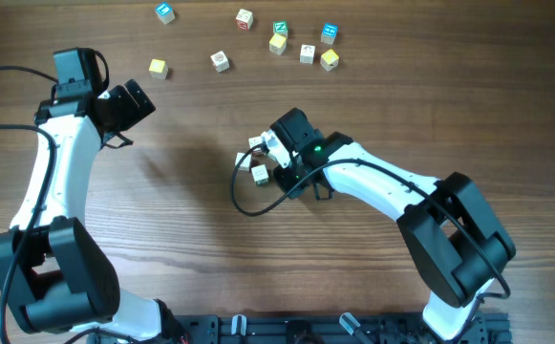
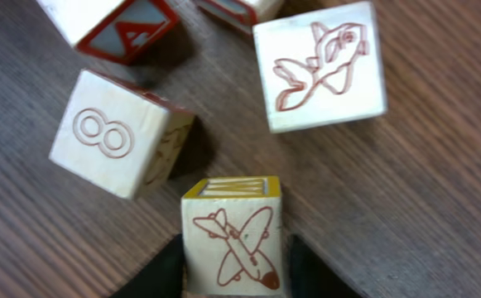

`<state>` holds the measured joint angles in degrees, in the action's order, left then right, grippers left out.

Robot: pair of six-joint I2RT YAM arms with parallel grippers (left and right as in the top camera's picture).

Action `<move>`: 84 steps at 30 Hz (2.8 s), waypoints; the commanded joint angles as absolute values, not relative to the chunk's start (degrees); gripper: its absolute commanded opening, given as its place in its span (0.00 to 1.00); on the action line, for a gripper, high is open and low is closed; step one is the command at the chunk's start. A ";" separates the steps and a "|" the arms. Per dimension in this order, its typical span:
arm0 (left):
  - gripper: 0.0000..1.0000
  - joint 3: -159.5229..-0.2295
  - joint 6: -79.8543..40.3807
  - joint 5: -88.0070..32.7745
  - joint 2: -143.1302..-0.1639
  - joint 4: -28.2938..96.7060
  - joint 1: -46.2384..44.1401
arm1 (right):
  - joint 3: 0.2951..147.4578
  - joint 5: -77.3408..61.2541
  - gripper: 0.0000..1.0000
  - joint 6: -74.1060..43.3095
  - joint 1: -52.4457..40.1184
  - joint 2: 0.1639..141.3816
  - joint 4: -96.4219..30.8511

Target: Form a circle

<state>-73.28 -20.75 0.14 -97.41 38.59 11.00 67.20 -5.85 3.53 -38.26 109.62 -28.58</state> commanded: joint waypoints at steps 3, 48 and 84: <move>1.00 -73.60 -21.47 0.08 -96.86 38.57 11.09 | 67.57 -3.79 0.51 1.37 -38.06 109.89 -27.66; 1.00 -73.60 -21.47 0.08 -96.86 38.57 11.09 | 63.24 -14.48 0.04 -6.63 -34.81 107.46 -29.91; 1.00 -73.60 -21.47 0.08 -96.86 38.57 11.09 | 63.24 -11.92 0.05 -7.88 -34.81 107.46 -22.28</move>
<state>-73.28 -20.75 0.14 -97.41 38.59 11.00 63.81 -12.82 -8.78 -34.70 109.16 -22.96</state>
